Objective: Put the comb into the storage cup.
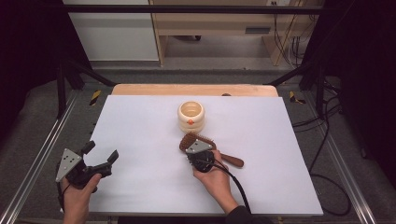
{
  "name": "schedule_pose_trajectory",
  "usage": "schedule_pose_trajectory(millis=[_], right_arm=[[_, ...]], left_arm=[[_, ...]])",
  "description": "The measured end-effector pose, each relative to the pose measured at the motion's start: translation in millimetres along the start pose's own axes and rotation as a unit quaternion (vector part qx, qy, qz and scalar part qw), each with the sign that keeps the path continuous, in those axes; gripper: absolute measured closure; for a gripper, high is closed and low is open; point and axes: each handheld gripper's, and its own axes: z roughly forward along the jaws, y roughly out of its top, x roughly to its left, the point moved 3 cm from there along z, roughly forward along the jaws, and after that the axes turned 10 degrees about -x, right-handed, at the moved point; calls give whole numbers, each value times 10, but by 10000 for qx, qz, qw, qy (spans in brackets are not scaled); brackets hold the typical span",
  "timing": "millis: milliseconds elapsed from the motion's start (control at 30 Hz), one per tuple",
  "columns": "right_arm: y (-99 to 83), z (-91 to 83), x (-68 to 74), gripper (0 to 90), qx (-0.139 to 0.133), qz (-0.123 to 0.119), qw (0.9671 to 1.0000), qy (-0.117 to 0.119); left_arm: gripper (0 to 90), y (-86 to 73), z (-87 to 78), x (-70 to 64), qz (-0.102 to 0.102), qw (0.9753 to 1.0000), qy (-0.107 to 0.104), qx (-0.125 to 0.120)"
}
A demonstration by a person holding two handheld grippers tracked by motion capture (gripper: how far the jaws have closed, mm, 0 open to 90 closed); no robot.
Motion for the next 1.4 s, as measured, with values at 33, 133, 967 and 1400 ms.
schedule_pose_trajectory(millis=[33,133,967,1400], right_arm=[[-1,1,1,900,5,20,10000,4],[5,-16,13,900,4,15,10000,39],[-176,-845,-805,601,89,340,9991,229],[-284,-694,-858,162,768,321,9947,611]], left_arm=[[22,0,0,0,-1,10000,0,-1],[22,0,-1,0,-1,10000,0,0],[22,-15,9,-13,30,10000,-3,44],[22,-20,11,-16,47,10000,-14,72]])
